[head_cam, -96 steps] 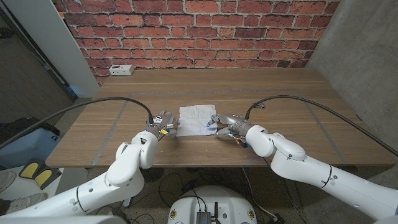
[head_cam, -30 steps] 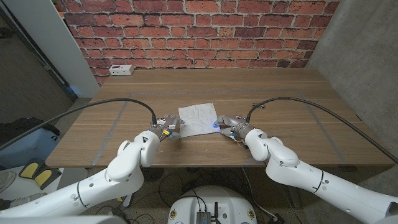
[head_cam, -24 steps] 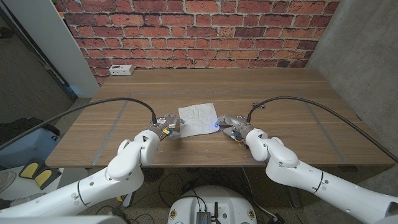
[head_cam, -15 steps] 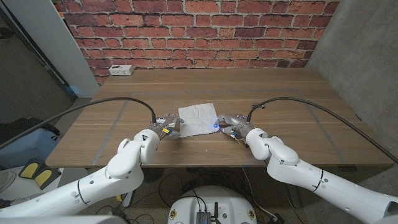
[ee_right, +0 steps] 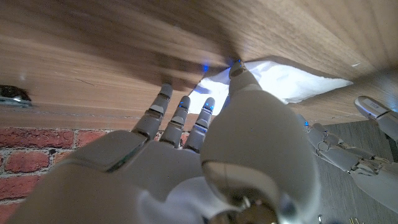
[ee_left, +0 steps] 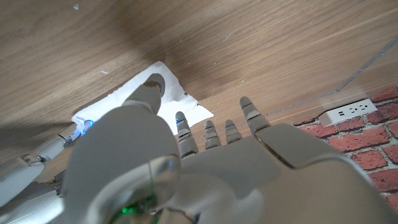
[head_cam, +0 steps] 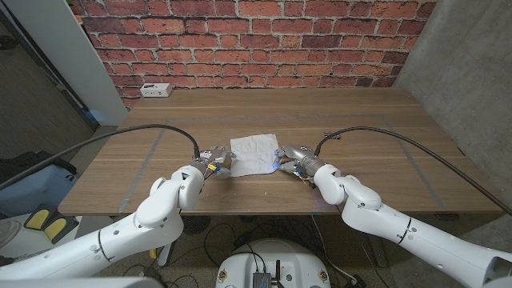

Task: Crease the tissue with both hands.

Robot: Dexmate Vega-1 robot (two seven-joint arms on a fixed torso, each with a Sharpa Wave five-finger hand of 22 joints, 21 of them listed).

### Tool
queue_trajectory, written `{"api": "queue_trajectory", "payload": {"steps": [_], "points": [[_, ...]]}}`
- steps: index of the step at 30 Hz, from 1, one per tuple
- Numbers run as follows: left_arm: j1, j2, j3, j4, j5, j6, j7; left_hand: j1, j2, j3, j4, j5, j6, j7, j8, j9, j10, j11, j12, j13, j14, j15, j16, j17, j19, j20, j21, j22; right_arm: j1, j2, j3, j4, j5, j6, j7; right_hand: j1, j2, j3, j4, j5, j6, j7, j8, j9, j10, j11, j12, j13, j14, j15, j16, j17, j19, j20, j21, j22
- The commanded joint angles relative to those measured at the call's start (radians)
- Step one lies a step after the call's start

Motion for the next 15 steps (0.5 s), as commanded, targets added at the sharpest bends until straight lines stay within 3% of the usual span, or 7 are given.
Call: {"api": "queue_trajectory", "payload": {"steps": [1, 8, 15], "points": [[-0.011, 0.008, 0.013, 0.001, -0.01, 0.0, 0.004, -0.011, -0.001, -0.006, 0.0, 0.004, -0.008, 0.001, 0.004, 0.002, -0.01, -0.001, 0.004, 0.003, -0.011, -0.001, 0.002, 0.002, -0.003, 0.006, -0.002, 0.005, -0.019, 0.019, 0.013, 0.037, 0.006, 0.073, -0.083, -0.029, 0.009, -0.012, 0.014, 0.005, 0.032, 0.008, 0.004, 0.004, 0.03, -0.002, 0.008, 0.003, 0.016, -0.146, 0.013, 0.01, 0.001, -0.014, 0.006, 0.005], [-0.046, 0.006, 0.055, 0.015, 0.037, -0.008, -0.039, -0.011, 0.0, -0.01, 0.001, 0.004, -0.01, 0.0, 0.004, 0.001, -0.014, -0.003, 0.003, 0.003, -0.015, 0.0, 0.001, 0.002, -0.007, 0.005, -0.004, 0.006, -0.041, 0.025, 0.04, 0.036, 0.03, 0.088, -0.123, -0.03, 0.023, -0.014, 0.015, 0.009, 0.049, 0.017, 0.001, 0.005, 0.051, 0.004, 0.012, 0.004, 0.027, -0.153, 0.021, 0.014, 0.015, -0.01, 0.012, 0.006], [-0.067, -0.003, 0.09, 0.023, 0.129, 0.011, -0.093, -0.011, -0.007, -0.024, -0.003, 0.005, 0.054, 0.01, 0.03, 0.002, -0.015, -0.002, 0.005, 0.003, -0.022, 0.002, 0.001, 0.002, -0.013, 0.003, -0.01, 0.005, -0.07, 0.038, 0.09, 0.054, 0.126, 0.152, -0.172, -0.018, 0.029, -0.012, 0.007, 0.01, 0.061, 0.028, -0.001, 0.005, 0.055, 0.014, 0.009, 0.004, 0.03, -0.147, 0.024, 0.015, 0.024, -0.003, 0.015, 0.006]]}}
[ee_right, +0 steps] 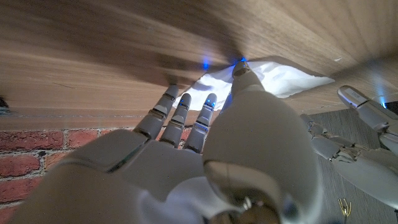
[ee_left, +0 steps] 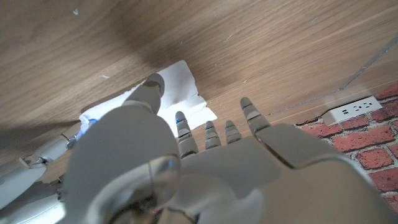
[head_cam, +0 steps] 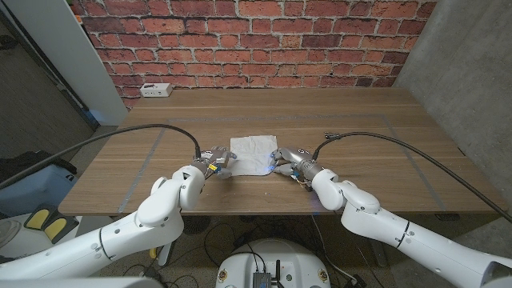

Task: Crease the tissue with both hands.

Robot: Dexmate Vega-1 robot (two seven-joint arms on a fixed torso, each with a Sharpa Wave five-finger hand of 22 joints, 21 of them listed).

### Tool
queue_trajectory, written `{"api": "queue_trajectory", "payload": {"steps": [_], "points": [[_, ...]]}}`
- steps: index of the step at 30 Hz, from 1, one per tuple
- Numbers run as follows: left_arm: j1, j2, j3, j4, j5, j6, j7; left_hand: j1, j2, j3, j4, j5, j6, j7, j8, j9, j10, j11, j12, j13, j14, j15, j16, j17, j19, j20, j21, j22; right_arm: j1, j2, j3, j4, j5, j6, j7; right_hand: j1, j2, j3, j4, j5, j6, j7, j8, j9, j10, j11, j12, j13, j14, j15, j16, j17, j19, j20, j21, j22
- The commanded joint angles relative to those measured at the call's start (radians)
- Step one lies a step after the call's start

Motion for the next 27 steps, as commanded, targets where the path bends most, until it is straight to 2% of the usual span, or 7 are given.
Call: {"api": "queue_trajectory", "payload": {"steps": [1, 6, 10, 12, 20, 24, 27], "points": [[-0.038, -0.011, 0.056, 0.016, 0.112, 0.015, -0.076, -0.005, -0.002, -0.008, -0.002, 0.005, 0.029, 0.008, 0.012, 0.002, -0.005, 0.0, 0.005, 0.003, -0.011, 0.003, 0.001, 0.003, -0.004, 0.002, -0.003, 0.005, -0.039, 0.018, 0.065, 0.024, 0.116, 0.087, -0.087, 0.013, 0.014, 0.005, -0.008, 0.009, 0.04, 0.028, -0.001, 0.005, 0.004, 0.005, 0.005, 0.003, 0.01, -0.142, 0.006, 0.002, 0.002, 0.007, 0.001, 0.002], [-0.057, -0.032, 0.101, 0.042, 0.255, 0.036, -0.141, -0.001, -0.003, -0.011, -0.005, 0.005, 0.049, 0.011, 0.018, 0.002, -0.004, -0.001, 0.007, 0.003, -0.011, 0.004, 0.001, 0.002, -0.004, 0.002, -0.004, 0.005, -0.053, 0.025, 0.098, 0.046, 0.189, 0.145, -0.116, 0.015, 0.019, 0.005, -0.01, 0.008, 0.042, 0.032, -0.004, 0.006, 0.003, 0.007, 0.002, 0.003, 0.007, -0.141, 0.006, 0.002, 0.003, 0.004, 0.002, 0.002], [-0.044, -0.05, 0.09, 0.054, 0.308, 0.031, -0.169, 0.001, -0.004, -0.012, -0.007, 0.005, 0.052, 0.013, 0.019, 0.002, -0.001, -0.003, 0.008, 0.003, -0.01, 0.002, 0.002, 0.002, -0.003, 0.001, -0.004, 0.005, -0.057, 0.028, 0.111, 0.057, 0.221, 0.168, -0.128, 0.015, 0.02, 0.004, -0.01, 0.007, 0.04, 0.033, -0.008, 0.006, 0.003, 0.008, 0.0, 0.003, 0.007, -0.142, 0.007, 0.003, 0.001, 0.002, 0.001, 0.002], [-0.035, -0.06, 0.082, 0.064, 0.331, 0.023, -0.167, 0.004, -0.004, -0.012, -0.008, 0.006, 0.053, 0.012, 0.018, 0.002, 0.004, -0.007, 0.01, 0.003, -0.009, 0.0, 0.002, 0.002, -0.002, -0.001, -0.004, 0.005, -0.064, 0.031, 0.133, 0.075, 0.281, 0.213, -0.127, 0.016, 0.021, 0.004, -0.011, 0.007, 0.041, 0.034, -0.008, 0.007, 0.004, 0.009, 0.0, 0.003, 0.007, -0.142, 0.007, 0.003, 0.001, 0.002, 0.001, 0.002], [0.001, -0.091, 0.026, 0.084, 0.318, -0.041, -0.13, 0.015, -0.008, -0.019, -0.014, 0.006, 0.005, 0.04, -0.002, 0.003, -0.004, -0.004, 0.007, 0.003, -0.007, -0.003, 0.003, 0.002, 0.0, -0.003, -0.006, 0.005, -0.063, 0.044, 0.154, 0.112, 0.359, 0.285, -0.135, 0.034, 0.026, 0.009, -0.025, 0.007, 0.066, 0.066, -0.006, 0.008, 0.023, 0.029, 0.003, 0.003, 0.011, -0.126, 0.009, 0.001, 0.011, 0.021, 0.005, 0.002], [0.014, -0.103, 0.005, 0.092, 0.301, -0.072, -0.11, 0.017, -0.014, -0.024, -0.015, 0.005, -0.008, 0.041, -0.007, 0.003, -0.007, -0.001, 0.006, 0.004, -0.007, -0.004, 0.003, 0.002, 0.0, -0.002, -0.007, 0.005, -0.059, 0.052, 0.157, 0.121, 0.373, 0.291, -0.143, 0.046, 0.024, 0.012, -0.035, 0.007, 0.081, 0.083, -0.005, 0.008, 0.038, 0.039, 0.006, 0.003, 0.013, -0.119, 0.009, -0.001, 0.013, 0.03, 0.006, 0.002], [0.025, -0.108, -0.013, 0.094, 0.268, -0.099, -0.092, 0.008, -0.031, -0.037, -0.013, 0.004, -0.014, 0.041, -0.007, 0.004, -0.009, -0.004, 0.006, 0.004, -0.008, -0.004, 0.003, 0.003, -0.001, -0.003, -0.009, 0.005, -0.057, 0.061, 0.162, 0.133, 0.395, 0.307, -0.146, 0.06, 0.024, 0.018, -0.047, 0.004, 0.097, 0.112, -0.005, 0.008, 0.053, 0.047, 0.008, 0.003, 0.013, -0.115, 0.009, -0.003, 0.013, 0.033, 0.005, 0.001]]}}
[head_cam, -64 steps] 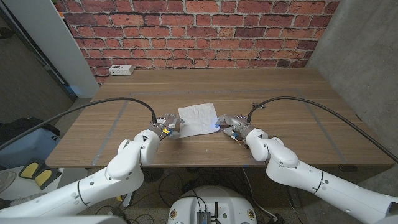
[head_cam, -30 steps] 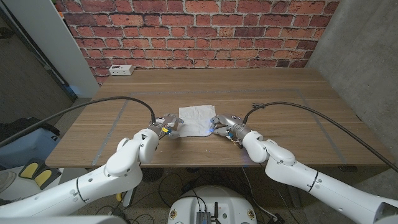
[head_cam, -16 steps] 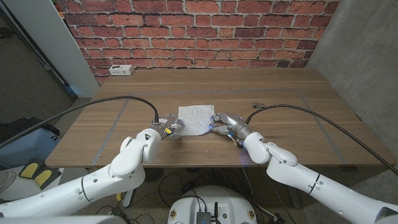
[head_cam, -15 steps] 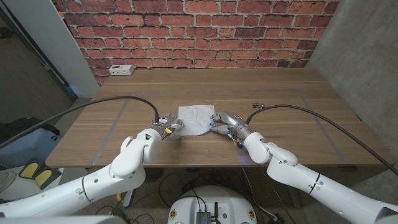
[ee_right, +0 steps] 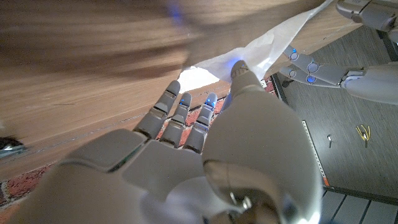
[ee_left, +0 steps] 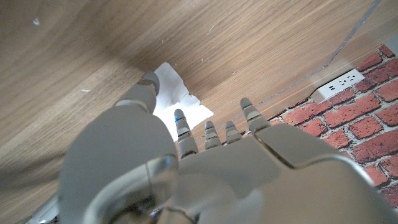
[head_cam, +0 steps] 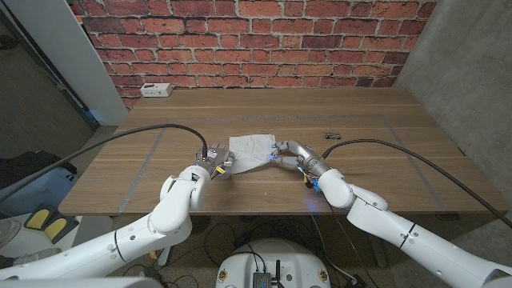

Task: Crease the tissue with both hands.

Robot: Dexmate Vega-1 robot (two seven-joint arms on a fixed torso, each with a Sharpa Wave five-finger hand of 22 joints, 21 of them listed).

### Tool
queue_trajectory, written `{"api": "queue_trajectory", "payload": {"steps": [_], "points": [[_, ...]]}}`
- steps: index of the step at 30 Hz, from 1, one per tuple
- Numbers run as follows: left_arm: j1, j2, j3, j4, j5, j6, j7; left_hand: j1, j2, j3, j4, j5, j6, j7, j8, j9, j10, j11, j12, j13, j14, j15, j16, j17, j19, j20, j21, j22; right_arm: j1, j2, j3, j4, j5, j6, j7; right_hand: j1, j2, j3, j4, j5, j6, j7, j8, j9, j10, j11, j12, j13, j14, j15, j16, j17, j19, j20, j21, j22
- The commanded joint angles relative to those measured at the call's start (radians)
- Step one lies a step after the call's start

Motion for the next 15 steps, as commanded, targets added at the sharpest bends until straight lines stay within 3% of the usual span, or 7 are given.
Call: {"api": "queue_trajectory", "payload": {"steps": [1, 5, 15], "points": [[0.033, -0.038, -0.048, 0.029, -0.011, -0.081, 0.037, -0.004, -0.026, -0.017, 0.002, 0.004, -0.012, -0.001, -0.004, 0.002, -0.011, -0.002, 0.002, 0.004, -0.002, -0.008, 0.003, 0.003, -0.001, -0.002, -0.003, 0.005, 0.002, 0.026, 0.029, 0.048, 0.101, 0.077, -0.022, 0.029, 0.0, 0.006, -0.022, 0.003, 0.083, 0.1, 0.007, 0.003, 0.024, 0.012, 0.01, 0.003, 0.008, -0.116, 0.005, -0.001, 0.001, 0.007, 0.005, 0.002], [0.026, -0.049, -0.04, 0.039, 0.02, -0.083, 0.007, -0.003, -0.03, -0.027, 0.005, 0.009, 0.044, -0.006, 0.018, 0.003, -0.002, -0.004, 0.007, 0.004, -0.002, -0.006, 0.003, 0.003, 0.0, -0.001, -0.005, 0.005, 0.007, 0.038, 0.029, 0.06, 0.108, 0.087, -0.034, 0.036, -0.001, 0.009, -0.028, -0.001, 0.093, 0.117, 0.006, 0.002, 0.037, 0.014, 0.013, 0.003, 0.013, -0.116, 0.006, -0.003, 0.002, 0.006, 0.005, 0.002], [0.028, -0.066, -0.045, 0.052, 0.069, -0.105, -0.023, 0.06, 0.004, -0.024, -0.004, 0.01, 0.251, -0.03, 0.08, 0.008, 0.031, -0.025, 0.016, 0.003, 0.01, -0.01, 0.006, 0.002, 0.017, -0.001, -0.006, 0.005, 0.019, 0.044, 0.021, 0.069, 0.109, 0.089, -0.036, 0.035, 0.002, 0.011, -0.028, -0.006, 0.091, 0.114, 0.0, 0.002, 0.044, 0.019, 0.012, 0.004, 0.015, -0.116, 0.007, -0.002, 0.0, 0.003, 0.004, 0.002]]}}
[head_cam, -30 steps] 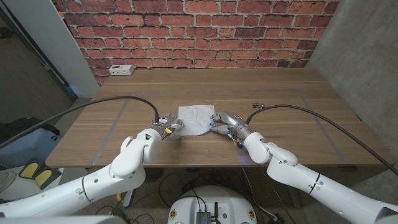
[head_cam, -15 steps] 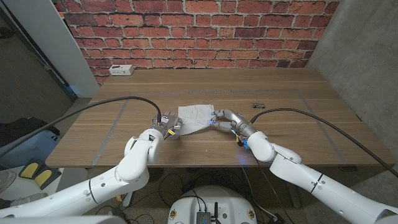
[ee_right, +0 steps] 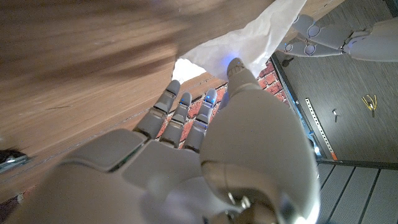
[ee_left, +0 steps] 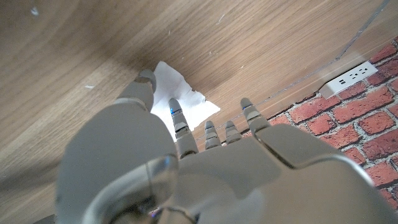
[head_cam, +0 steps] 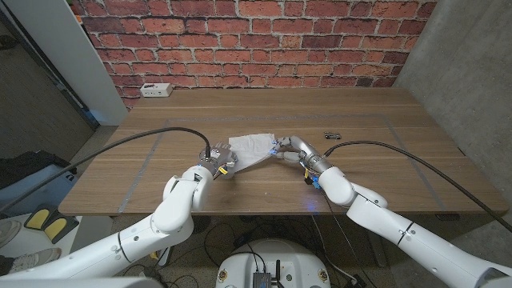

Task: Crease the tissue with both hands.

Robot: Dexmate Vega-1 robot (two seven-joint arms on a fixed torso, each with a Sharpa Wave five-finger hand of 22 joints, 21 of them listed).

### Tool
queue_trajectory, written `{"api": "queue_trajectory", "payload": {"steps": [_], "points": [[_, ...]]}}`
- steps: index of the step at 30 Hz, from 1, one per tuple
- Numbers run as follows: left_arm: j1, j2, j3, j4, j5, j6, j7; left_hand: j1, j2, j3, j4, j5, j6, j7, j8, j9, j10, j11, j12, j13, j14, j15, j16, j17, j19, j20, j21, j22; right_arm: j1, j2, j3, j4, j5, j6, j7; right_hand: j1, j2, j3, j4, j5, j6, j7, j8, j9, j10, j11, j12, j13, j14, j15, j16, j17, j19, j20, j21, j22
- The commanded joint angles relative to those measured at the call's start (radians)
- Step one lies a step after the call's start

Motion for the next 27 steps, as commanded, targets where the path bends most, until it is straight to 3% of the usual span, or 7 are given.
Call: {"api": "queue_trajectory", "payload": {"steps": [1, 8, 13, 19, 23, 27], "points": [[0.002, -0.03, -0.007, 0.024, 0.061, -0.036, -0.044, 0.029, 0.006, 0.0, -0.004, 0.005, 0.074, -0.006, 0.021, 0.003, 0.011, -0.01, 0.004, 0.003, 0.004, -0.003, 0.005, 0.002, 0.012, 0.002, -0.003, 0.005, 0.012, 0.014, -0.001, 0.019, 0.029, 0.022, -0.009, 0.009, 0.002, 0.001, -0.009, -0.007, 0.085, 0.088, -0.001, 0.001, 0.006, 0.007, 0.001, 0.004, 0.006, -0.115, 0.007, 0.002, 0.0, 0.003, 0.004, 0.002], [-0.009, -0.053, 0.008, 0.053, 0.164, -0.038, -0.111, 0.038, 0.008, -0.002, -0.004, 0.004, 0.098, 0.008, 0.025, 0.003, 0.015, -0.017, 0.004, 0.003, 0.005, -0.007, 0.005, 0.002, 0.014, 0.0, -0.004, 0.005, 0.01, 0.011, -0.001, 0.019, 0.035, 0.029, -0.01, 0.008, 0.002, 0.001, -0.009, -0.009, 0.084, 0.086, -0.004, 0.001, 0.006, 0.008, -0.001, 0.004, 0.004, -0.114, 0.007, 0.002, -0.001, 0.005, 0.003, 0.002], [0.003, -0.073, -0.001, 0.072, 0.201, -0.053, -0.107, 0.044, 0.013, -0.007, -0.001, 0.001, 0.143, 0.012, 0.034, 0.002, 0.041, -0.022, 0.012, 0.003, 0.015, -0.019, 0.008, 0.002, 0.019, -0.003, -0.004, 0.005, 0.009, 0.012, -0.003, 0.02, 0.03, 0.031, -0.017, 0.007, 0.003, 0.001, -0.009, -0.011, 0.083, 0.085, -0.007, 0.001, 0.005, 0.008, -0.002, 0.004, 0.003, -0.114, 0.007, 0.002, -0.002, 0.005, 0.003, 0.002], [0.043, -0.089, -0.036, 0.079, 0.188, -0.063, -0.018, 0.085, 0.066, -0.006, 0.002, -0.005, 0.333, 0.053, 0.073, 0.003, 0.153, -0.048, 0.035, 0.001, 0.08, -0.057, 0.017, 0.0, 0.058, -0.009, 0.006, 0.006, 0.01, 0.011, -0.004, 0.017, 0.022, 0.028, -0.021, 0.007, 0.004, 0.003, -0.009, -0.013, 0.082, 0.085, -0.009, 0.002, 0.005, 0.011, -0.003, 0.004, 0.002, -0.114, 0.007, 0.002, -0.002, 0.005, 0.003, 0.002], [0.069, -0.093, -0.061, 0.076, 0.161, -0.072, 0.053, 0.098, 0.094, -0.006, 0.004, -0.008, 0.398, 0.075, 0.083, 0.004, 0.201, -0.061, 0.042, 0.0, 0.111, -0.072, 0.018, -0.001, 0.084, -0.012, 0.014, 0.007, 0.009, 0.012, -0.002, 0.016, 0.023, 0.027, -0.025, 0.006, 0.003, 0.003, -0.01, -0.014, 0.083, 0.085, -0.01, 0.002, 0.005, 0.011, -0.004, 0.004, 0.001, -0.113, 0.006, 0.002, -0.002, 0.005, 0.003, 0.002], [0.101, -0.092, -0.097, 0.062, 0.099, -0.085, 0.149, 0.101, 0.104, -0.008, 0.006, -0.01, 0.404, 0.089, 0.078, 0.005, 0.221, -0.059, 0.044, 0.0, 0.134, -0.078, 0.021, -0.002, 0.094, -0.014, 0.017, 0.008, 0.004, 0.011, 0.002, 0.011, 0.027, 0.022, -0.028, 0.005, 0.004, 0.003, -0.009, -0.015, 0.083, 0.084, -0.012, 0.002, 0.004, 0.01, -0.006, 0.004, 0.002, -0.113, 0.007, 0.002, -0.003, 0.006, 0.003, 0.002]]}}
